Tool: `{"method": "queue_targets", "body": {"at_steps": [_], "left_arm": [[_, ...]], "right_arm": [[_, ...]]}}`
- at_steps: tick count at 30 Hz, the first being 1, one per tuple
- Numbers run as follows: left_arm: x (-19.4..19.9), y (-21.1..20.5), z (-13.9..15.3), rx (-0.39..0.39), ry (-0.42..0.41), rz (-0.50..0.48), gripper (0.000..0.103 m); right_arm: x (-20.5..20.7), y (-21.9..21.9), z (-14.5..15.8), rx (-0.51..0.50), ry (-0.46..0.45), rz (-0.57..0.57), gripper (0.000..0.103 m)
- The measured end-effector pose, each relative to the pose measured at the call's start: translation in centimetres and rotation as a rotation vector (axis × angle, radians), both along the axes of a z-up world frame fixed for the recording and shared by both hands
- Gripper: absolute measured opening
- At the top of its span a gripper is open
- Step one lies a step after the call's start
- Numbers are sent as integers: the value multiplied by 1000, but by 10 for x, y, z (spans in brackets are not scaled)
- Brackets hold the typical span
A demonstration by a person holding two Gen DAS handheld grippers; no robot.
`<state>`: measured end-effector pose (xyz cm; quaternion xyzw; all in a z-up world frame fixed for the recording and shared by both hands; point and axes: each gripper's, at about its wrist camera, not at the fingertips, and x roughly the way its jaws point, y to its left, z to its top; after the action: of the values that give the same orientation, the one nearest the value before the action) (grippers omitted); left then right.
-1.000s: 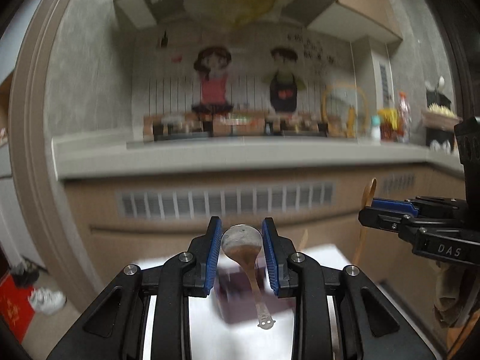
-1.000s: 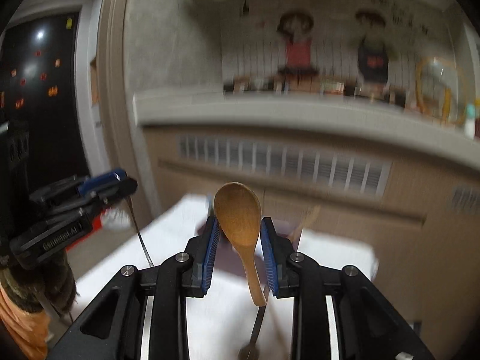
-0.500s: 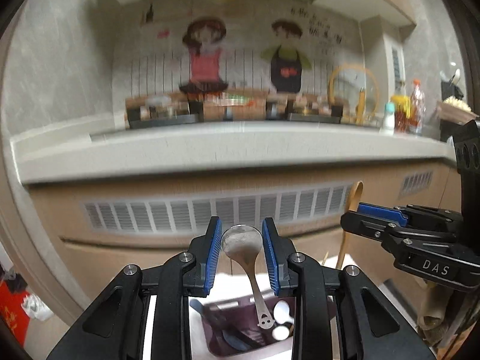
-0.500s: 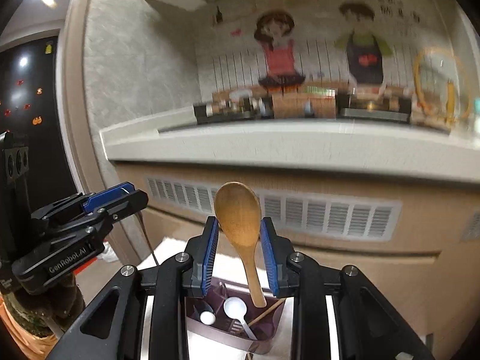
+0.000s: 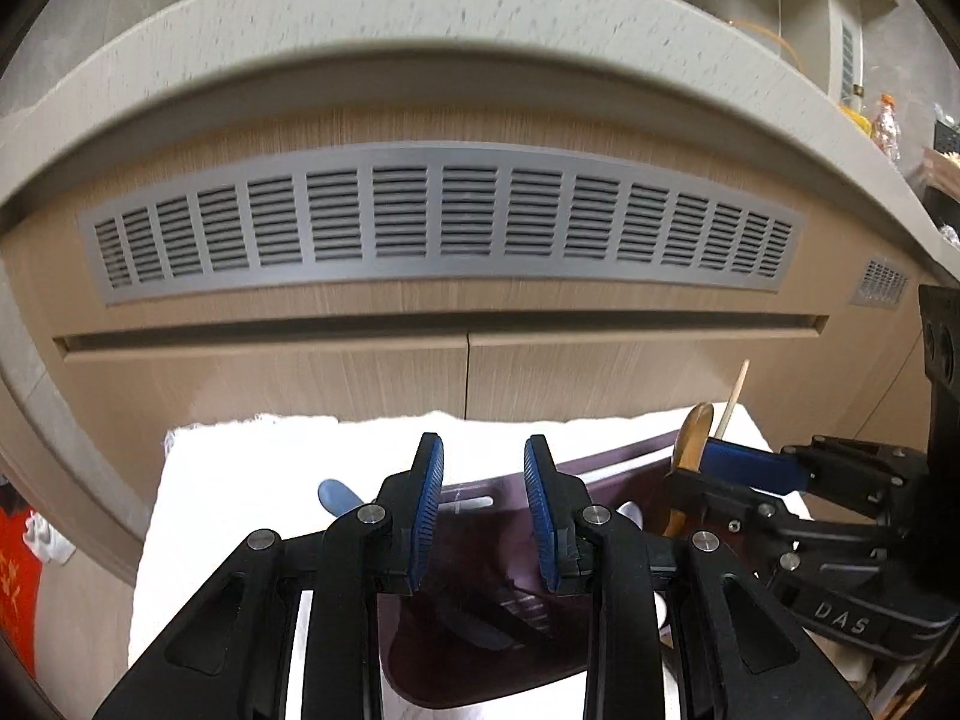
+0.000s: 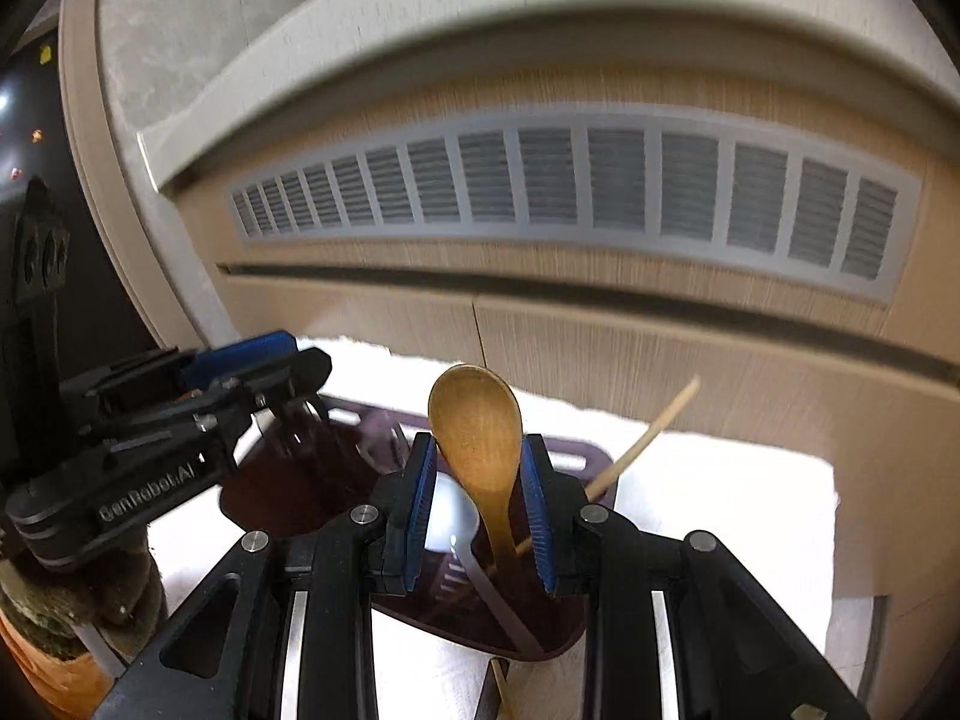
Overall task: Organize utensils
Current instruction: 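Lift both spoons over the caddy and release them inside with both tools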
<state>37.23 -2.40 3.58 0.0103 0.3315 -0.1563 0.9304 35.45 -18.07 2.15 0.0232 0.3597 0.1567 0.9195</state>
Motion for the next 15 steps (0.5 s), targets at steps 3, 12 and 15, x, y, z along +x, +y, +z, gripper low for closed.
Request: {"method": "queue_targets", "body": {"at_steps": [3, 12, 15], "left_arm": [[0, 2, -7, 3, 22, 2, 30], [-30, 15, 6, -30, -33, 63, 51], [-51, 16, 14, -42, -47, 50, 57]], "right_arm": [[-1, 4, -12, -18, 22, 2, 27], [-20, -4, -16, -36, 29, -12, 28], [-39, -11, -5, -49, -3, -11, 29]]}}
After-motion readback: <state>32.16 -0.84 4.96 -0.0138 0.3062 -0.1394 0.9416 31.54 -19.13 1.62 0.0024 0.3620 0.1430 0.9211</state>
